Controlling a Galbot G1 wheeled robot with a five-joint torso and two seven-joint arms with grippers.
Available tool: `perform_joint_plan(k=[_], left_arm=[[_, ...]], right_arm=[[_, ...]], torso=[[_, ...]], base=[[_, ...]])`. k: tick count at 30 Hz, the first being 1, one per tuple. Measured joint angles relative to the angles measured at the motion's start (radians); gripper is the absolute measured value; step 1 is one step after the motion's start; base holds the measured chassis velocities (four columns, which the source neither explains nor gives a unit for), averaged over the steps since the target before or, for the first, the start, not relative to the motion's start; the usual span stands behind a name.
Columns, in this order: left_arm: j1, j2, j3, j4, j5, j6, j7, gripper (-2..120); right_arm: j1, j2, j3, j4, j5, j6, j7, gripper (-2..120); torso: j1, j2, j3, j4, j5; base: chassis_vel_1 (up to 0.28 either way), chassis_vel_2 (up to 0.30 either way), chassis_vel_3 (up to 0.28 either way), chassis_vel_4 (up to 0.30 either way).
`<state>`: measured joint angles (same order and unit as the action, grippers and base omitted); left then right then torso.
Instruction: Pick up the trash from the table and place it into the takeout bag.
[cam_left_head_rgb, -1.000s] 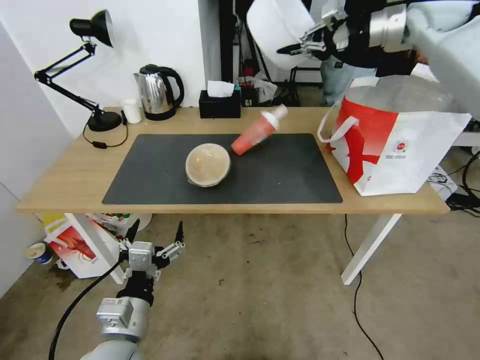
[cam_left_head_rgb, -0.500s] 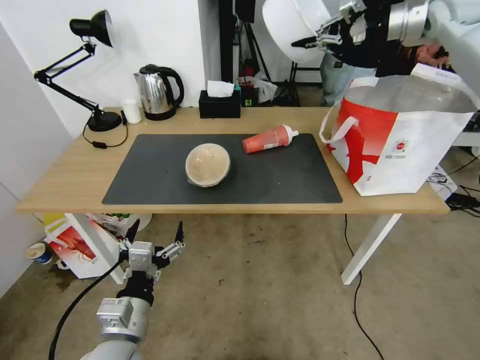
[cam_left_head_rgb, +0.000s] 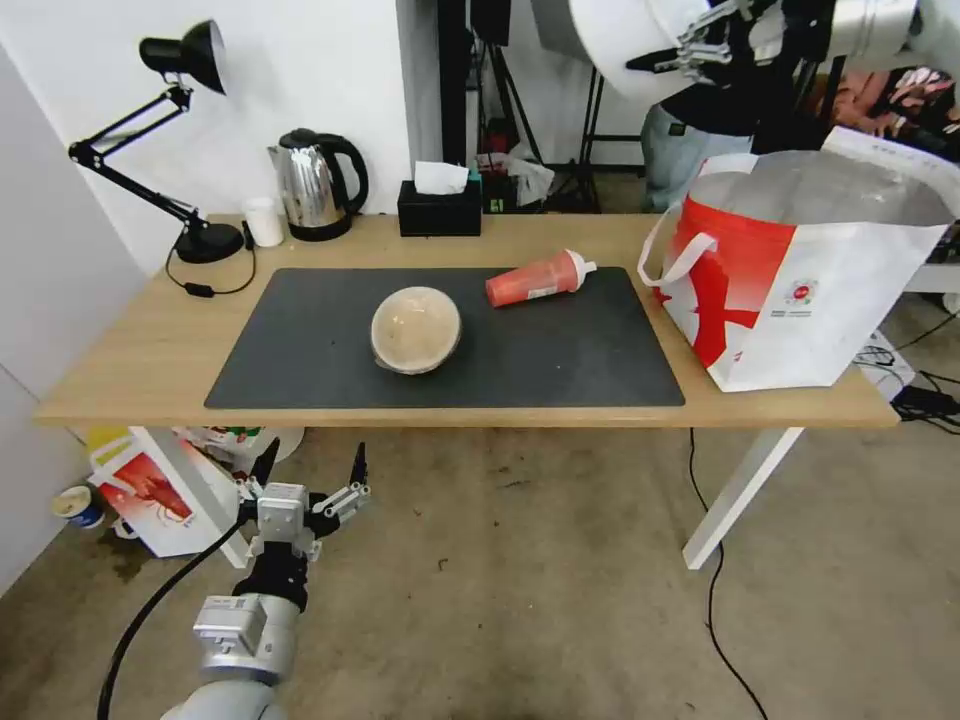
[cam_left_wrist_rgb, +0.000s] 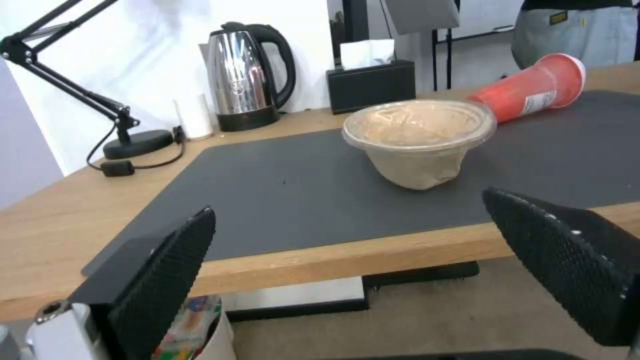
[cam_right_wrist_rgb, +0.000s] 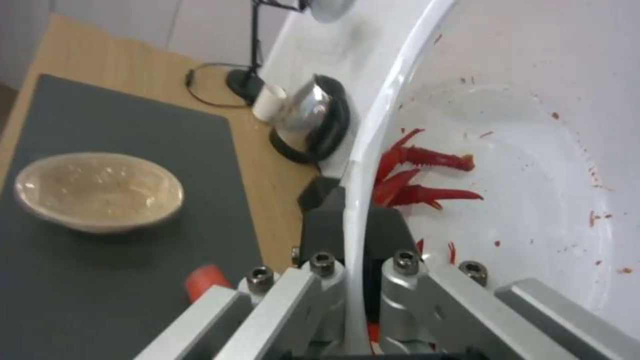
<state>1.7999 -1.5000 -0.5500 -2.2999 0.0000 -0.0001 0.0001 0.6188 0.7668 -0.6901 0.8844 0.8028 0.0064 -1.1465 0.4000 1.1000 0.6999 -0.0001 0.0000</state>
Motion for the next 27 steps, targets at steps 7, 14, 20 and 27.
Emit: perform_joint_plan(k=[7, 14, 20, 27], left_arm=[[0.000, 0.000, 0.000, 0.000, 0.000, 0.000, 0.000, 100], [0.000, 0.000, 0.000, 0.000, 0.000, 0.000, 0.000, 100], [0.000, 0.000, 0.000, 0.000, 0.000, 0.000, 0.000, 100], [0.000, 0.000, 0.000, 0.000, 0.000, 0.000, 0.000, 100]], right_arm=[[-0.034, -0.056, 0.016, -0.027, -0.015, 0.005, -0.008, 0], [-0.080, -0.106, 0.043, -0.039, -0.018, 0.007, -0.013, 0], [-0.144, -0.153, 0.089, -0.050, -0.024, 0.011, -0.019, 0], [-0.206, -0.192, 0.140, -0.045, -0.035, 0.012, -0.025, 0]], torso=[[0.000, 0.000, 0.000, 0.0000, 0.0001], [0.000, 0.000, 0.000, 0.0001, 0.0000], [0.000, 0.000, 0.000, 0.0001, 0.0002], [0.000, 0.000, 0.000, 0.0000, 0.0001]], base=[[0.000, 0.000, 0.000, 0.000], [0.000, 0.000, 0.000, 0.000], [0.000, 0.000, 0.000, 0.000], [0.000, 0.000, 0.000, 0.000]])
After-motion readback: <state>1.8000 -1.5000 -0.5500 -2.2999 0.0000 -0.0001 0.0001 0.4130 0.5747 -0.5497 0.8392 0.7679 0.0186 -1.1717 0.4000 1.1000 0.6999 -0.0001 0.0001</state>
